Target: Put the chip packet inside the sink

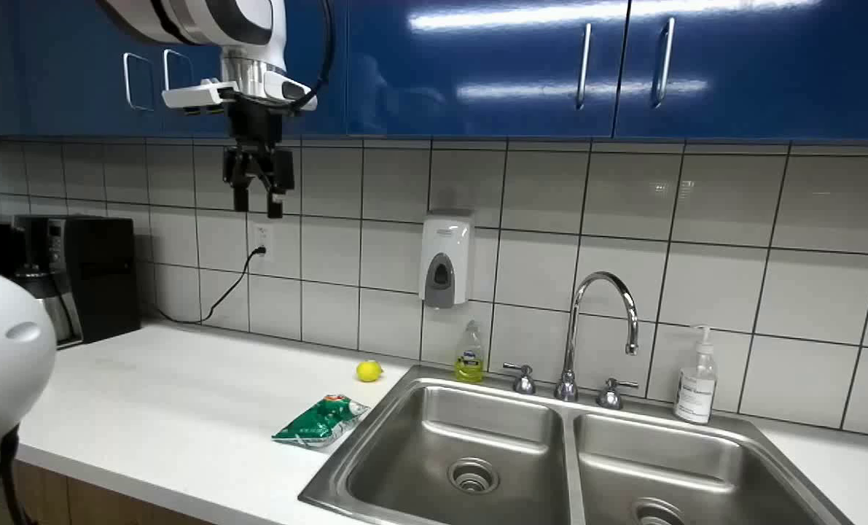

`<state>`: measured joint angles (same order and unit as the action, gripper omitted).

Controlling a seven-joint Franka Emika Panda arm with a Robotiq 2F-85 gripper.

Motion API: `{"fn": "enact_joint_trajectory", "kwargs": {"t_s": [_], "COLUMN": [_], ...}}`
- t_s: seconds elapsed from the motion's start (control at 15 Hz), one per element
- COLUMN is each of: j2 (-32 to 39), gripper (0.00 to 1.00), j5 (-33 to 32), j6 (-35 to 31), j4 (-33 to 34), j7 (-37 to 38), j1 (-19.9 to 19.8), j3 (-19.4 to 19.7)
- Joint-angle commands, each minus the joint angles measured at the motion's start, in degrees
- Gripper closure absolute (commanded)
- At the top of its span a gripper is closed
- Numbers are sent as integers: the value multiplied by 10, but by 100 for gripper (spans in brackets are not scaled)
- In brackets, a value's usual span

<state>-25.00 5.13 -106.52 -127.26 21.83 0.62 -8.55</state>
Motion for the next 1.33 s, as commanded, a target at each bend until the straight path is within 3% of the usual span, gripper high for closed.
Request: {"fn": "enact_joint_trajectory", "kwargs": {"t_s": [0.0,0.67,1.27], "j2": [1,-11,5], "gripper": [0,0,0], "j5": [-1,-7,-56], "j6": [1,-10,-112], "j4": [1,-19,-91], "j7": [1,-66,-51], "j1": [3,5,-9], "j3": [2,19,26]}}
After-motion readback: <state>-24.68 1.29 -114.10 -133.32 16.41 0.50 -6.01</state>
